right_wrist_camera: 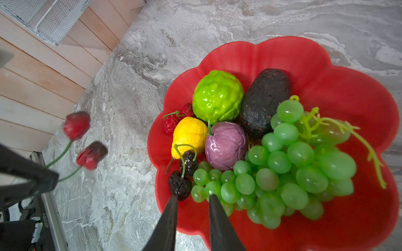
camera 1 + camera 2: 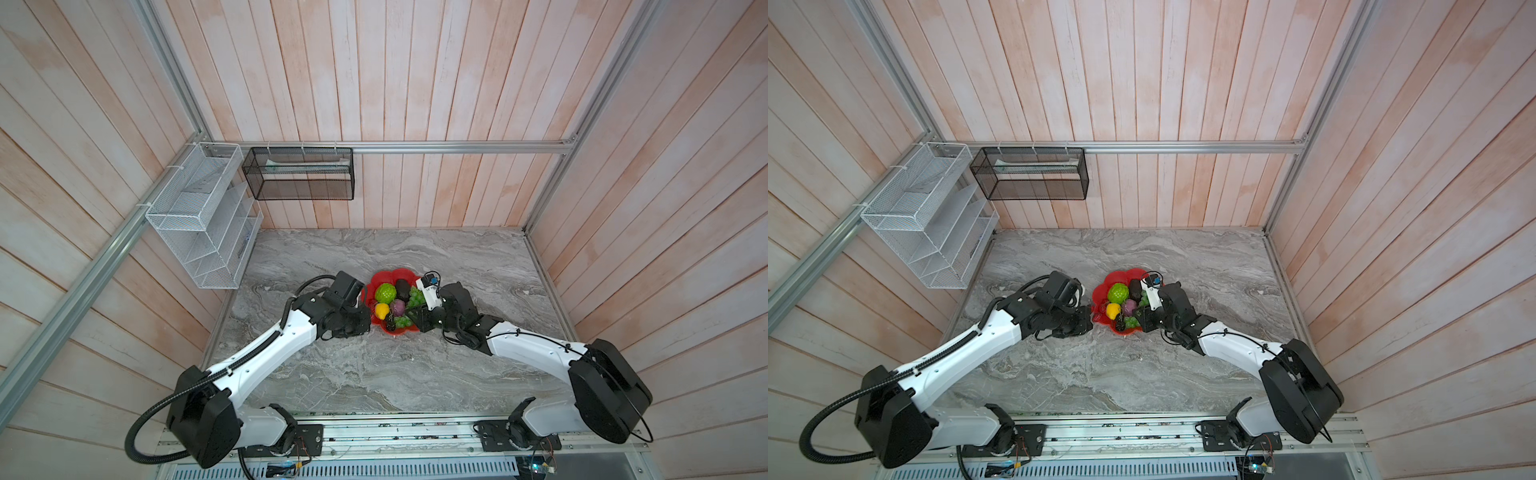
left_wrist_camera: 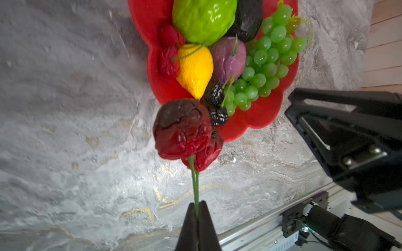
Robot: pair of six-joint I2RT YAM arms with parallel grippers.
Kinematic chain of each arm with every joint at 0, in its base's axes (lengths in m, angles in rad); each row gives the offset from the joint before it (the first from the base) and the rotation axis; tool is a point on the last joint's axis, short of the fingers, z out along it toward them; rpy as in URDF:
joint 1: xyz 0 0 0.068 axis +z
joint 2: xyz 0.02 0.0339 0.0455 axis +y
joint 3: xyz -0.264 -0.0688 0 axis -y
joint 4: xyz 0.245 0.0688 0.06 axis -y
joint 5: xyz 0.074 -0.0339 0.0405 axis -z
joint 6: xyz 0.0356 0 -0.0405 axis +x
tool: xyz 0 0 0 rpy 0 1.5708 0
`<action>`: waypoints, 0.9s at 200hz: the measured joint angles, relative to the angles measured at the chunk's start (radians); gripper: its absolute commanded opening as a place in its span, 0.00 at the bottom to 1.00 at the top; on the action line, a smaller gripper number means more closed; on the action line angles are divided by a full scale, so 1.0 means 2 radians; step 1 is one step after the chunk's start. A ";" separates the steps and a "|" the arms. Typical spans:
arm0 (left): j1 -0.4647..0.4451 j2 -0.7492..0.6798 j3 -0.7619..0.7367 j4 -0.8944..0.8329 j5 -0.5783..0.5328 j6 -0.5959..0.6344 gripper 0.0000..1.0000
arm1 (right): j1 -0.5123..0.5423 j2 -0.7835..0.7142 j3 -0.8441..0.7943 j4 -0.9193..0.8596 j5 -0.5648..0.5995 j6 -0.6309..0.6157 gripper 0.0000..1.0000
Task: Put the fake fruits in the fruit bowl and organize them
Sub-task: 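Lift the red cherries and carry them over the bowl with the left gripper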
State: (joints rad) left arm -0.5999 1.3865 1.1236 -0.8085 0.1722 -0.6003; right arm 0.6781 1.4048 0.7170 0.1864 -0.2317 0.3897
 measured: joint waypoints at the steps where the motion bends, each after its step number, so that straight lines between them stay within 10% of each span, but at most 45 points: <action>1: 0.001 0.004 0.004 0.000 -0.001 0.004 0.00 | 0.000 0.000 0.000 0.000 0.000 0.000 0.26; 180: 0.046 0.240 0.160 -0.010 -0.104 0.186 0.00 | 0.000 -0.015 -0.005 0.001 0.003 -0.004 0.26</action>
State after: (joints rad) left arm -0.5087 1.8656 1.4437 -0.8295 -0.0357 -0.2279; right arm 0.6781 1.3743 0.7074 0.1875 -0.2264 0.3813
